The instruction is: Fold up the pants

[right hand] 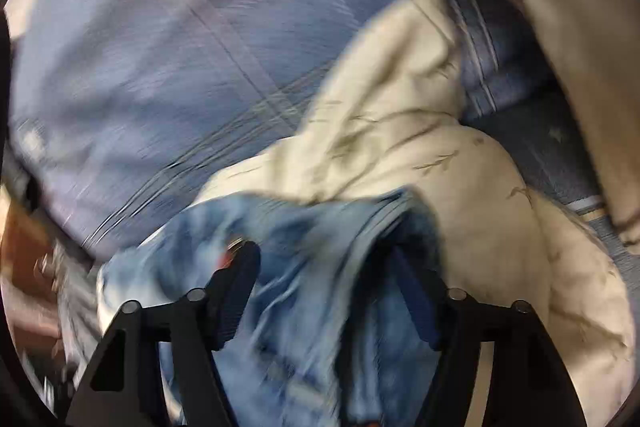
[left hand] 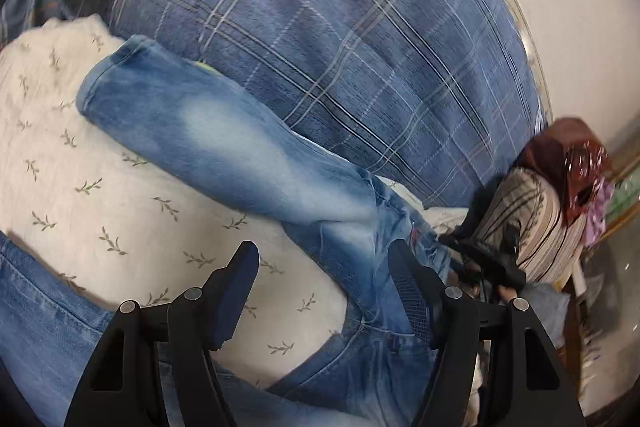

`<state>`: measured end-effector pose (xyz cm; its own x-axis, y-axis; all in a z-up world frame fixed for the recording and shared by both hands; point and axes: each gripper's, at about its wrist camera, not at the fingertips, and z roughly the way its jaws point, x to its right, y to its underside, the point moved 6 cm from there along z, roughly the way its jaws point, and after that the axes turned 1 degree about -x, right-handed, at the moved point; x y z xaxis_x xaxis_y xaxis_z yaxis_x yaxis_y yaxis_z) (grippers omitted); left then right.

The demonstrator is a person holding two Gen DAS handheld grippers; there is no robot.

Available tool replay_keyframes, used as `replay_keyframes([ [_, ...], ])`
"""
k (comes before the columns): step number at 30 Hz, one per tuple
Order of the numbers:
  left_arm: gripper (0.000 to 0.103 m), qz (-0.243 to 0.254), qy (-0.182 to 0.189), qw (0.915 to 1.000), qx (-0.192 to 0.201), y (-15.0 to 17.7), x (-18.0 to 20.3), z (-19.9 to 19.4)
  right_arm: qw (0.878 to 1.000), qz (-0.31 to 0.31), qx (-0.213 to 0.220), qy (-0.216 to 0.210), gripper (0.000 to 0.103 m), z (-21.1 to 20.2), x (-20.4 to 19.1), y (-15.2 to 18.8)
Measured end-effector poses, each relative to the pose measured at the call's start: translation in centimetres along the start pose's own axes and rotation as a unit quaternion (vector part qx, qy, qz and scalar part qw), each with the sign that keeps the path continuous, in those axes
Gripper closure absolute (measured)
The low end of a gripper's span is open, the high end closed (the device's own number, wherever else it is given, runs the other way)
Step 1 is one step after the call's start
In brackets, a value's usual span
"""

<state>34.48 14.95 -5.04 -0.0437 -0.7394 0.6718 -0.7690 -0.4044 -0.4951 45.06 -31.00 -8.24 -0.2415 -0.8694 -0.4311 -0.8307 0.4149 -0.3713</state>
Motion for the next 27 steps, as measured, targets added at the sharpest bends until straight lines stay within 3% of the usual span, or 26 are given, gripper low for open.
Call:
replay_keyframes([
  [1, 0.037, 0.007, 0.0, 1.0, -0.001, 0.2, 0.4, 0.1, 1.0, -0.001, 0.004, 0.002, 0.087, 0.1, -0.2, -0.2],
  [2, 0.037, 0.012, 0.003, 0.9999, -0.002, 0.5, 0.7, 0.1, 1.0, 0.0, 0.015, 0.01, 0.096, -0.4, -0.3, -0.2],
  [7, 0.037, 0.017, 0.011, 0.9998, 0.006, 1.5, 0.9, -0.6, 0.988, -0.068, 0.124, -0.058, 0.097, -10.8, -5.4, 3.4],
  [11, 0.036, 0.006, 0.028, 0.9996, 0.003, 2.4, 3.1, -0.9, 0.976, -0.094, 0.149, -0.13, 0.097, -17.1, -6.4, 10.6],
  [14, 0.035, -0.007, 0.042, 0.999, -0.017, 2.9, 5.6, 0.1, 0.973, -0.093, 0.13, -0.167, 0.097, -17.2, -5.7, 16.5],
  [17, 0.034, -0.013, 0.043, 0.9982, -0.04, 2.9, 7.8, 1.8, 0.973, -0.1, 0.113, -0.175, 0.097, -16.9, -5.2, 19.2],
  [19, 0.034, -0.023, 0.028, 0.9981, -0.049, 2.8, 8.1, 3.2, 0.972, -0.124, 0.112, -0.162, 0.097, -16.3, -6.3, 19.8],
  [22, 0.034, -0.054, 0.009, 0.9961, -0.069, 2.6, 7.8, 5.7, 0.971, -0.114, 0.096, -0.189, 0.097, -16.2, -5.7, 19.7],
  [24, 0.035, -0.072, -0.015, 0.9943, -0.078, 2.0, 7.4, 7.4, 0.973, -0.108, 0.091, -0.183, 0.097, -15.8, -5.1, 19.7],
  [27, 0.042, -0.139, -0.028, 0.9869, -0.076, 0.3, 5.7, 9.5, 0.972, -0.097, 0.076, -0.2, 0.097, -15.7, -4.1, 19.5],
])
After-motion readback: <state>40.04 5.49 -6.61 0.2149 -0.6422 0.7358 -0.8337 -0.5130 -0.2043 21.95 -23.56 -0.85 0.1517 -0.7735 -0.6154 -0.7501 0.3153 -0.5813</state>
